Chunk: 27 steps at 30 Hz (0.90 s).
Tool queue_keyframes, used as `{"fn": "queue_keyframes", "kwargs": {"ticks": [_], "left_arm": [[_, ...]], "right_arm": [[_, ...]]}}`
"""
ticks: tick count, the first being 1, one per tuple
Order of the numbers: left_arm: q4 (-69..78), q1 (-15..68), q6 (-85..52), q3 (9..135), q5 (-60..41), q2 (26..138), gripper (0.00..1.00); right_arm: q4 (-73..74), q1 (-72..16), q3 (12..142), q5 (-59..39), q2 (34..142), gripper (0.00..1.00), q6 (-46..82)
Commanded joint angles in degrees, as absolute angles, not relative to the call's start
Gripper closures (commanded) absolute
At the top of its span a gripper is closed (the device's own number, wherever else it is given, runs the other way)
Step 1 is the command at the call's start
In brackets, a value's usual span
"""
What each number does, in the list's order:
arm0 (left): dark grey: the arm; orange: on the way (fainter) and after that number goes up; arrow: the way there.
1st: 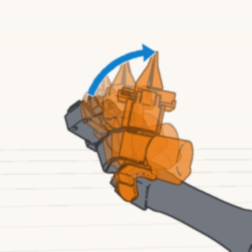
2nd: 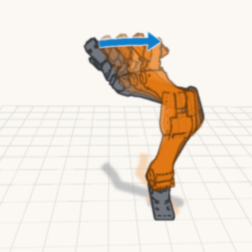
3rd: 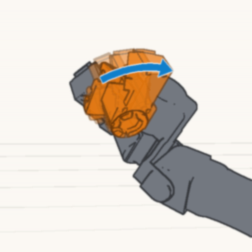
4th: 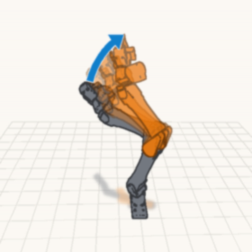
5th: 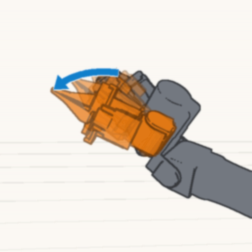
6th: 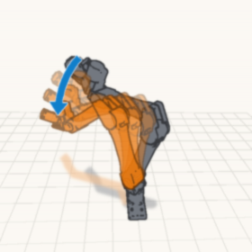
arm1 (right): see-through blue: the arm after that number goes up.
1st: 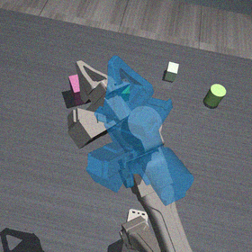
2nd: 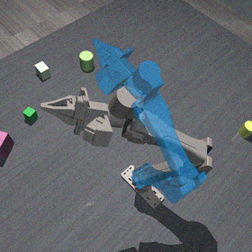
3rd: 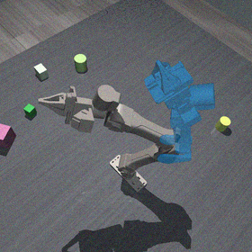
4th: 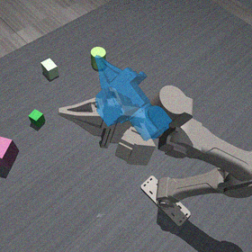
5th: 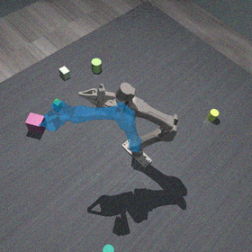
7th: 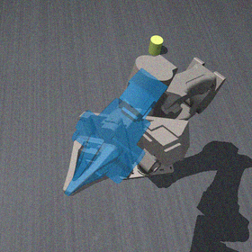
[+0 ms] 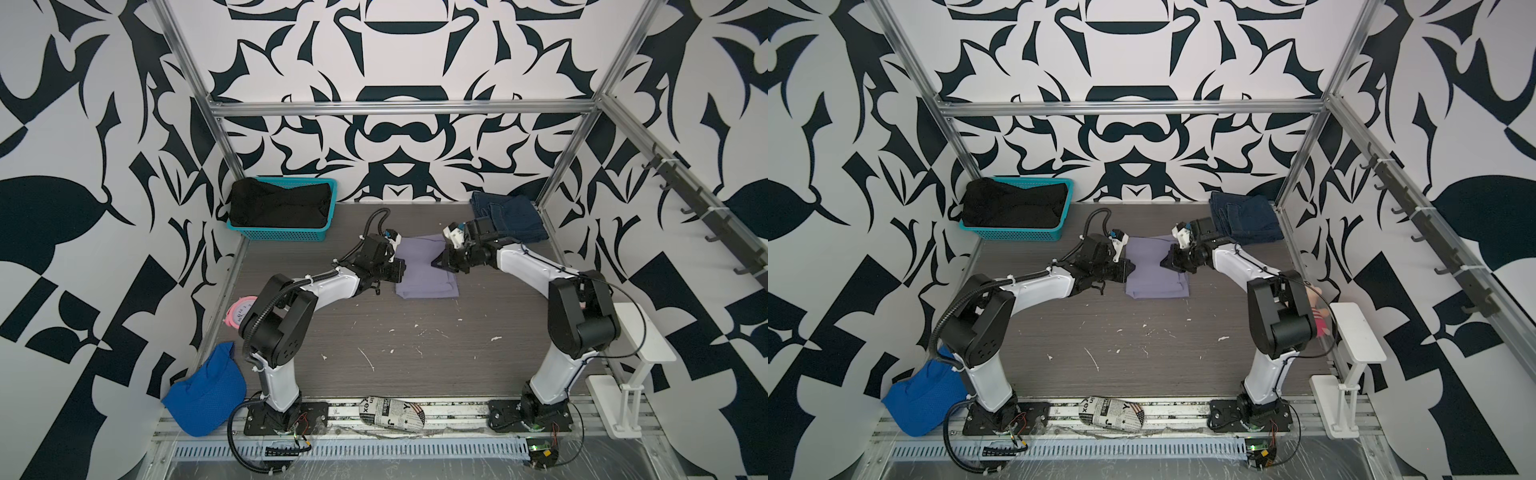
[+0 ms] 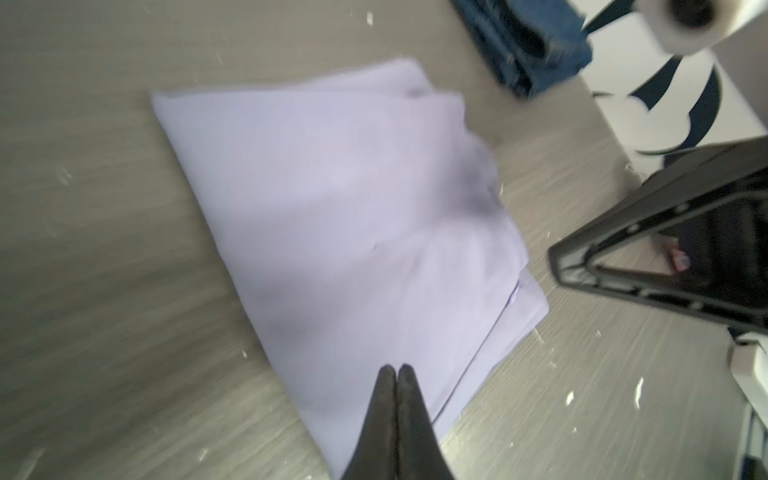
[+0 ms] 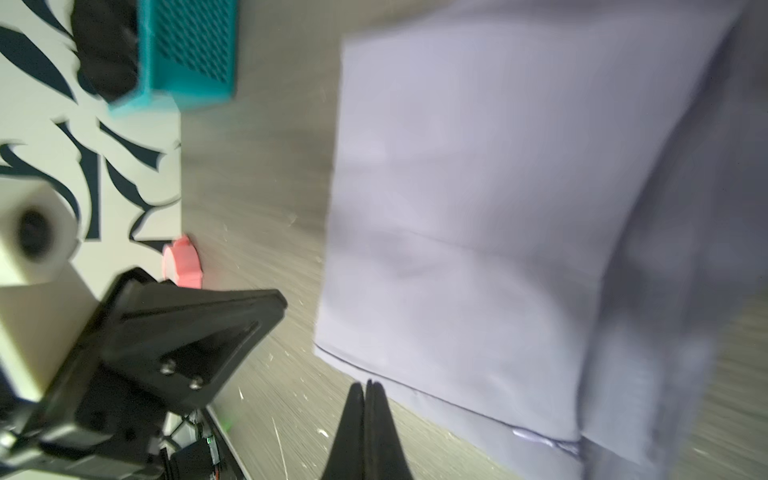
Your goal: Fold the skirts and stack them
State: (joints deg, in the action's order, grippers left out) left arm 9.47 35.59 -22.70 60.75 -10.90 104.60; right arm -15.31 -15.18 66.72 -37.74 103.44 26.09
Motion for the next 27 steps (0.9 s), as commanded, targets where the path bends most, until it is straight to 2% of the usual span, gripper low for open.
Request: {"fn": "queue_keyframes", "kwargs": {"ticks": [1, 6, 13, 19, 21, 27], "left_arm": [[17.09, 36.55, -26.45, 55.61, -12.56, 106.09, 0.95], [19.43, 36.62, -28.29, 51.25, -11.98, 109.29, 1.0], [15.21, 36.4, -25.2, 47.85, -6.29, 104.39, 1.0], [7.67, 35.59, -18.32, 56.88, -6.36, 98.38, 0.93], [7.56, 34.05, -17.95, 61.1, -7.32, 98.11, 0.99], [1.19, 29.2, -17.98, 79.44, -12.87, 110.3, 1.0]], "right_arm": [[-8.54, -15.03, 62.33, -41.9, 104.28, 1.0, 27.22], [-4.85, -14.77, 59.29, -41.75, 108.68, 1.0, 27.26], [-4.81, -14.77, 58.25, -41.91, 107.02, 1.0, 27.77], [-7.82, -14.69, 63.6, -43.28, 100.96, 1.0, 30.02], [-9.77, -14.09, 67.98, -43.07, 101.12, 1.0, 30.52], [-10.31, -12.32, 83.17, -42.89, 112.54, 1.0, 32.83]]}}
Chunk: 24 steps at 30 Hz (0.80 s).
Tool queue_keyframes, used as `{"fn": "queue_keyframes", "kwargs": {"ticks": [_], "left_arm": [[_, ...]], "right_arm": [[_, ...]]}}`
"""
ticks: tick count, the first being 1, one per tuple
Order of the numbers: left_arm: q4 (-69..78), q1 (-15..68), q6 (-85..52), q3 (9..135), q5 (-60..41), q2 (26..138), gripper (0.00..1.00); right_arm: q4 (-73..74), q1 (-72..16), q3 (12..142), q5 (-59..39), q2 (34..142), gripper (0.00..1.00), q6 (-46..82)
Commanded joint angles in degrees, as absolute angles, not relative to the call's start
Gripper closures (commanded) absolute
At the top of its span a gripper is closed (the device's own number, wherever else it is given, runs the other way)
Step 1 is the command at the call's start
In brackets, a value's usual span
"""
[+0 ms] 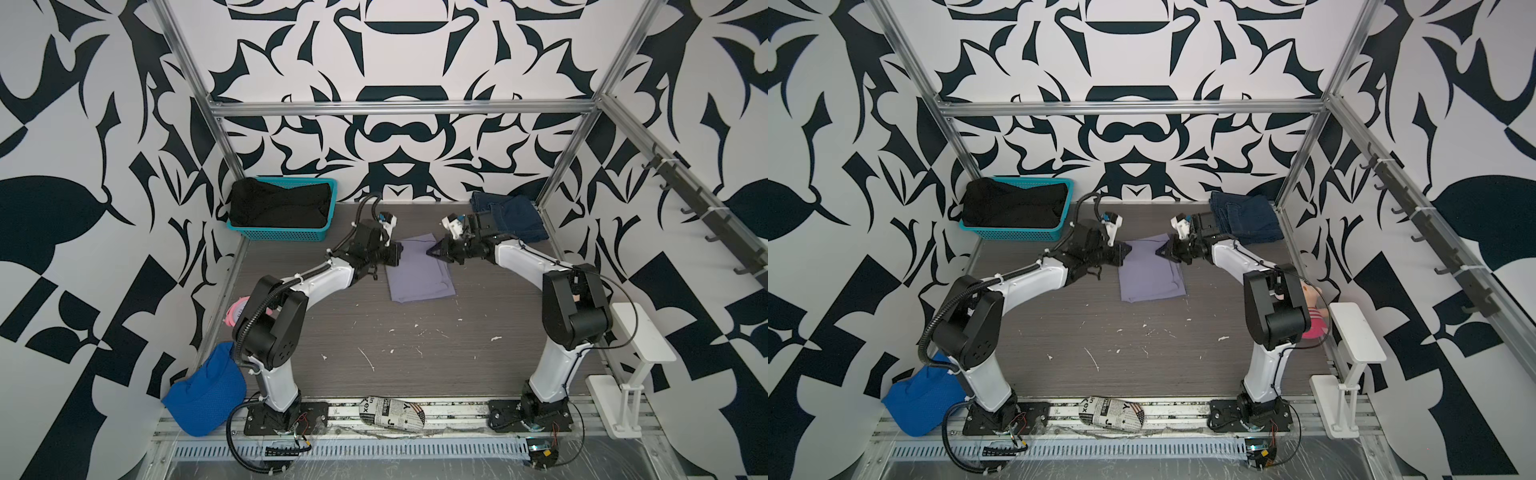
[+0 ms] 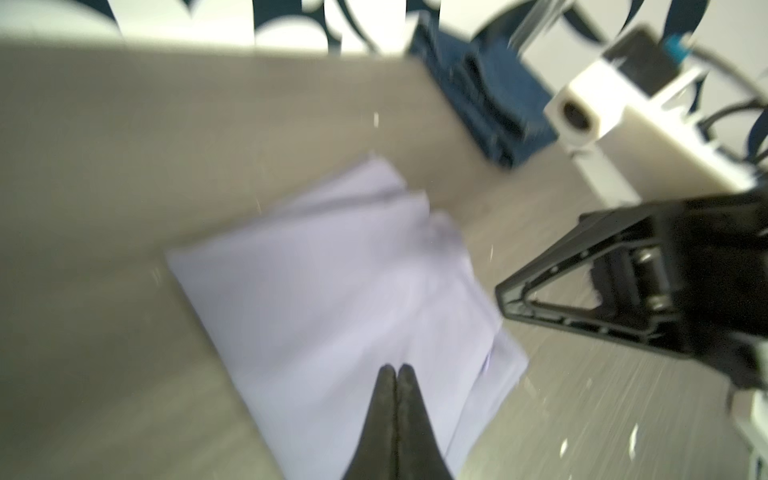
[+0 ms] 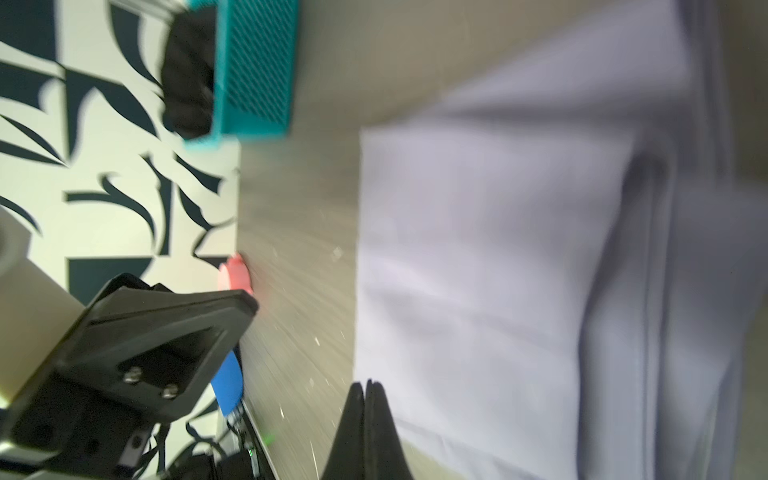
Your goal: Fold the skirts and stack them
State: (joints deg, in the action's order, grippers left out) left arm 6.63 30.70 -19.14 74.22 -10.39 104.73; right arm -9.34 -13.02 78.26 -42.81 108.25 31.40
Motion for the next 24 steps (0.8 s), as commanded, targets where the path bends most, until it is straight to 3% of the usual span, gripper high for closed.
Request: {"fn": "queue_keyframes", "kwargs": {"ticks": [1, 6, 14, 24], "left_arm": [[0.19, 28.89, -17.93, 82.14, -13.14, 112.85, 1.0], [-1.15, 27.49, -16.76, 88.95, -13.1, 121.93, 1.0], [0.52, 23.73, -23.37, 91.68, -15.31, 129.2, 1.0], [-1.14, 23.01, -21.96, 92.87, -12.91, 124.27, 1.0]], "right_arm": [[-10.53, -12.3, 85.7, -42.1, 114.79, 1.0, 32.86], [-14.53, -12.22, 96.85, -39.3, 125.71, 1.0, 30.58], [-12.49, -12.21, 100.36, -37.27, 132.56, 1.0, 30.72], [-16.29, -12.23, 101.87, -38.12, 125.29, 1.0, 30.55]]}}
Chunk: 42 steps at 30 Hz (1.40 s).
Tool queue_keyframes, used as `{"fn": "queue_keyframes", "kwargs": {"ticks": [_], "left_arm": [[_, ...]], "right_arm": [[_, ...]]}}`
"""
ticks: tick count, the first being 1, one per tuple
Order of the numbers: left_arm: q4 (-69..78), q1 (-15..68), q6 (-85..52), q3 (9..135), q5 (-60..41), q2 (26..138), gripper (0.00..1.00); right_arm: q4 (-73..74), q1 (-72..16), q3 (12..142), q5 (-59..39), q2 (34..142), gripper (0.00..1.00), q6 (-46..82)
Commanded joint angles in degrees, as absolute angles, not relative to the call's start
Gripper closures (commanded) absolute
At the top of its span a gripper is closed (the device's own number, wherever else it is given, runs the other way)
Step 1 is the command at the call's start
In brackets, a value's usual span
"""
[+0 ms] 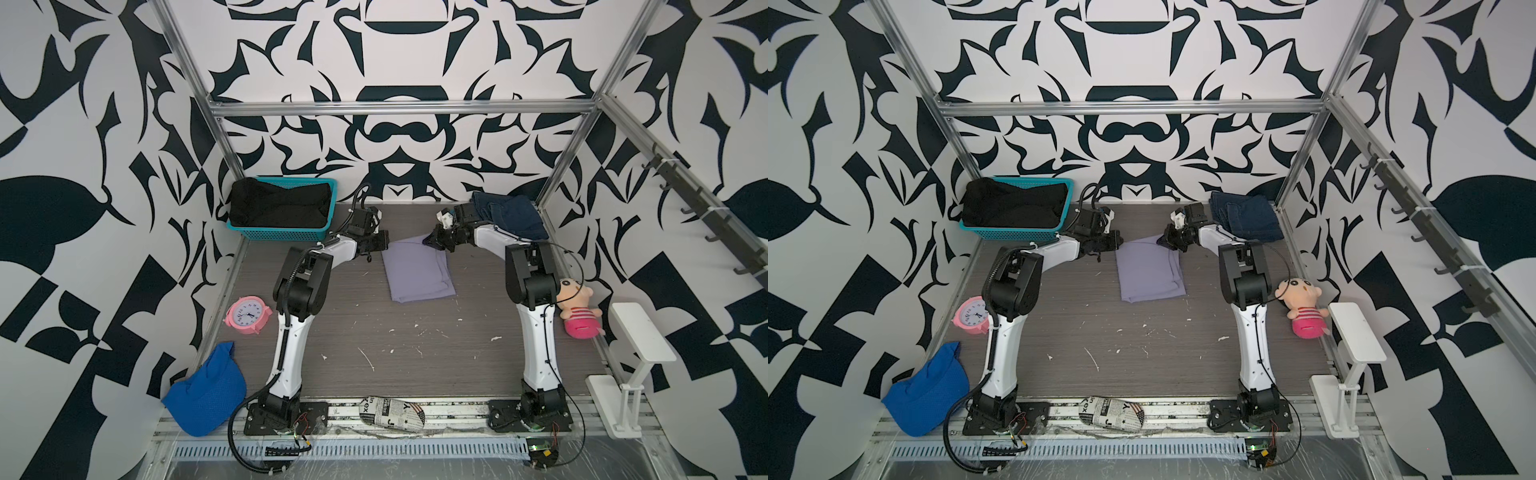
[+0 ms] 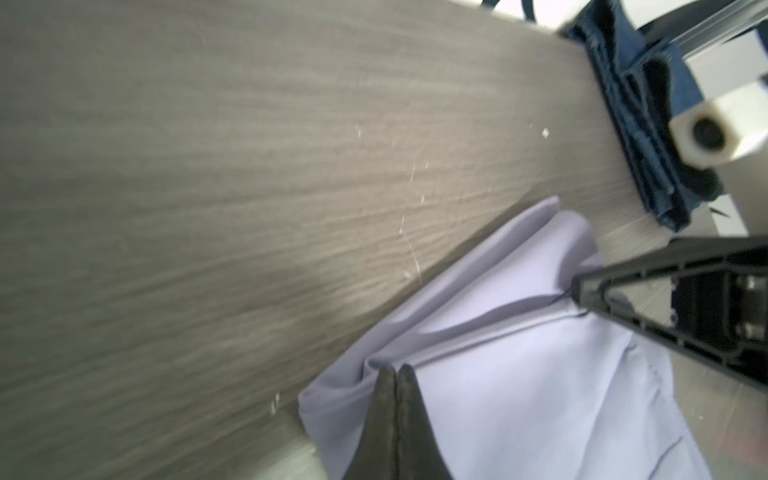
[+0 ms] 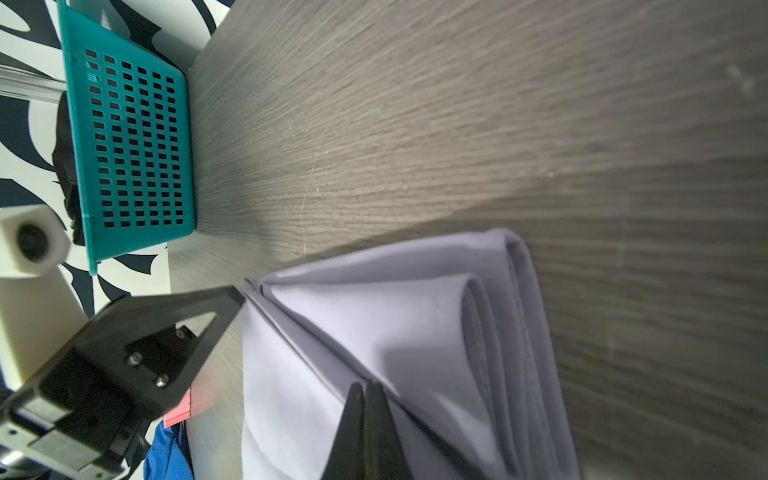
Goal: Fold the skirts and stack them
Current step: 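Lift the lavender skirt toward the denim skirt with the right gripper while left withdraws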
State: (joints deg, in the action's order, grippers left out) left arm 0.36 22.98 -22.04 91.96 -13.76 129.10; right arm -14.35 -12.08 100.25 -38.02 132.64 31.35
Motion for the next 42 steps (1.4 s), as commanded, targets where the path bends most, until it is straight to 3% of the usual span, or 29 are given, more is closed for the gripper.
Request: {"fn": "queue_keyframes", "kwargs": {"ticks": [1, 4, 8, 11, 17, 33, 37, 42], "left_arm": [[-1.22, 22.94, -22.19, 92.18, -12.43, 122.51, 1.0], [0.5, 23.7, -23.56, 87.93, -11.46, 116.22, 1.0], [1.17, 28.06, -23.58, 80.57, -7.75, 108.81, 1.0], [0.45, 32.12, -23.15, 75.91, -5.3, 106.08, 1.0], [0.84, 38.29, -23.66, 68.88, -1.66, 106.68, 1.0], [7.12, 38.5, -25.93, 62.77, -0.33, 112.74, 1.0], [7.49, 38.47, -25.6, 62.14, 0.15, 112.23, 1.0], [7.9, 38.5, -25.46, 62.07, 0.03, 111.95, 1.0]], "right_arm": [[-16.55, -12.22, 100.77, -37.93, 123.18, 1.0, 30.27], [-20.75, -12.21, 96.55, -32.53, 116.62, 0.82, 27.95], [-20.2, -12.14, 85.52, -28.3, 107.81, 0.39, 25.36], [-19.47, -12.06, 78.32, -27.9, 103.84, 0.19, 23.56], [-19.13, -10.16, 70.73, -26.62, 101.56, 0.17, 21.05], [-9.08, -9.57, 69.71, -38.85, 113.79, 0.12, 24.74], [-5.01, -10.33, 69.17, -41.29, 115.32, 0.21, 27.01], [-3.58, -10.99, 69.95, -42.19, 117.73, 0.4, 28.33]]}}
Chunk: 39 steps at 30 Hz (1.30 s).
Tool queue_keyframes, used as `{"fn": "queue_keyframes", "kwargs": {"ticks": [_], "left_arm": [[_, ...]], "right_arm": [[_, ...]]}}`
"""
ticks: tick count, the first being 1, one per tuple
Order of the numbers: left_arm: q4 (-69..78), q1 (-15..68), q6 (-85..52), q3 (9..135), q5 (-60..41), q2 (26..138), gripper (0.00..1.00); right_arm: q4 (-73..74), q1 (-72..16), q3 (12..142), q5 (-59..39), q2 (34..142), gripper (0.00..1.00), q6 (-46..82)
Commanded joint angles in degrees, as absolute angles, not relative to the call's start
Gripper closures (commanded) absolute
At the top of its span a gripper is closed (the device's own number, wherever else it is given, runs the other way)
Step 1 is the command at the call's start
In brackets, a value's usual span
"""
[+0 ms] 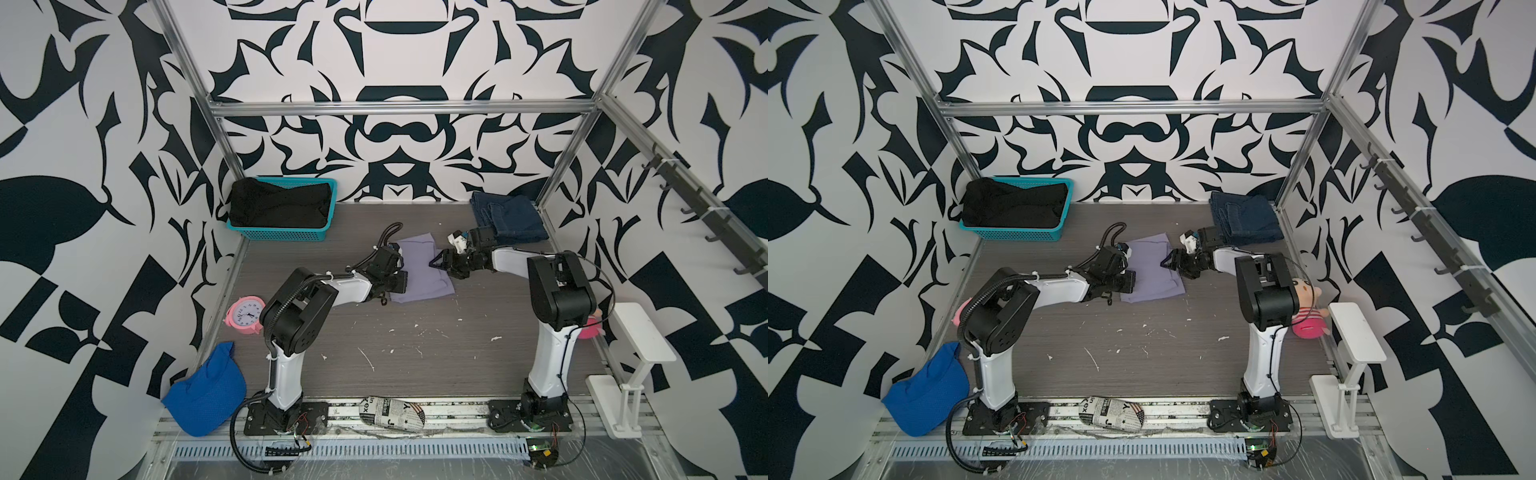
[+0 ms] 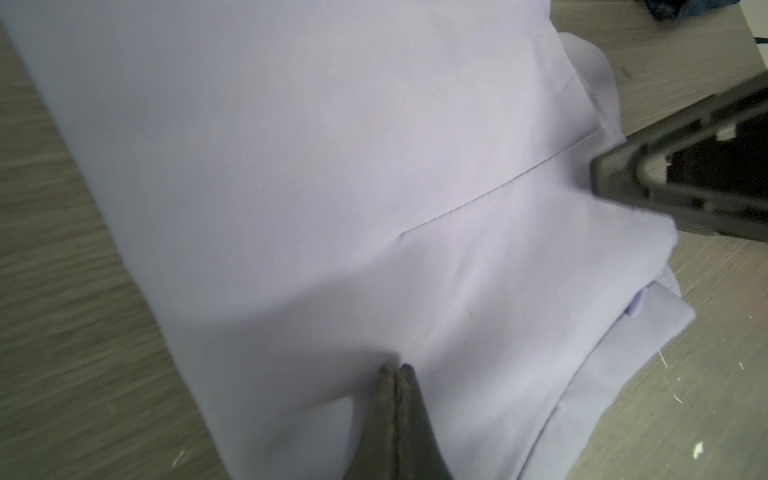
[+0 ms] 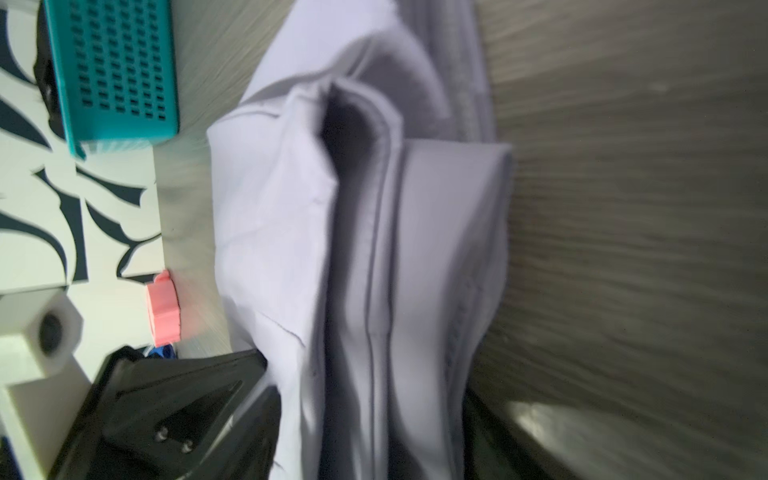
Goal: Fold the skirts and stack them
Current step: 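Lift the lavender skirt toward the denim skirt with the right gripper while left withdraws, then lower the lavender skirt onto the denim skirt and open the right gripper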
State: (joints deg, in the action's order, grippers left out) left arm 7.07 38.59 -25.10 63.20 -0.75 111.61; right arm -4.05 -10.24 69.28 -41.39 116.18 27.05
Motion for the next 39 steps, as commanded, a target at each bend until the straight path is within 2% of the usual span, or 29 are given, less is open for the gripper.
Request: {"fn": "queue_keyframes", "kwargs": {"ticks": [1, 2, 4, 7, 8, 9, 12, 14, 19, 21, 23, 30, 39], "left_arm": [[8.15, 38.5, -25.47, 62.01, 0.0, 111.85, 1.0], [8.17, 38.5, -25.49, 62.02, 0.0, 111.69, 1.0], [8.19, 38.54, -25.44, 61.79, 0.13, 111.4, 1.0], [7.69, 38.5, -25.14, 61.53, 0.88, 110.14, 1.0], [7.69, 38.5, -25.05, 61.2, 1.35, 109.29, 0.98], [7.53, 38.52, -25.05, 60.96, 1.7, 108.39, 0.92], [6.01, 38.5, -24.83, 60.75, 2.59, 104.6, 0.85], [4.61, 38.5, -24.96, 60.63, 4.88, 100.61, 0.69], [9.6, 38.5, -25.36, 53.58, 11.32, 88.24, 0.35], [12.75, 38.41, -25.14, 49.4, 13.48, 82.84, 0.32], [15.77, 38.35, -25.09, 45.18, 15.42, 78.3, 0.24], [17.41, 38.14, -25.52, 38.17, 16.71, 71.1, 0.23], [15.87, 38.14, -25.34, 38.13, 16.64, 70.97, 0.23]], "right_arm": [[-3.46, -11.05, 70.09, -41.98, 118.19, 0.52, 28.51], [-3.04, -11.07, 70.12, -41.86, 118.67, 0.59, 28.88], [-2.43, -11.12, 70.28, -41.84, 119.32, 0.64, 29.57], [-1.9, -11.08, 70.7, -41.9, 119.38, 0.86, 30.27], [-2.26, -10.95, 71.12, -41.67, 119.14, 0.98, 30.35], [-2.74, -10.99, 71.56, -41.3, 118.78, 1.0, 30.26], [-4.23, -10.99, 73.24, -40.13, 117.37, 1.0, 29.76], [-6.71, -10.99, 75.88, -39.5, 116.98, 1.0, 28.56], [-13.27, -10.14, 83.72, -37.24, 117.01, 1.0, 25.42], [-12.47, -8.81, 85.43, -37.3, 116.43, 1.0, 27.68], [-8.77, -7.48, 85.68, -38.19, 114.9, 1.0, 32.01], [6.86, -3.58, 85.67, -37.59, 108.38, 1.0, 47.82], [18.87, 2.62, 84.39, -20.3, 103.25, 1.0, 59.61]]}}
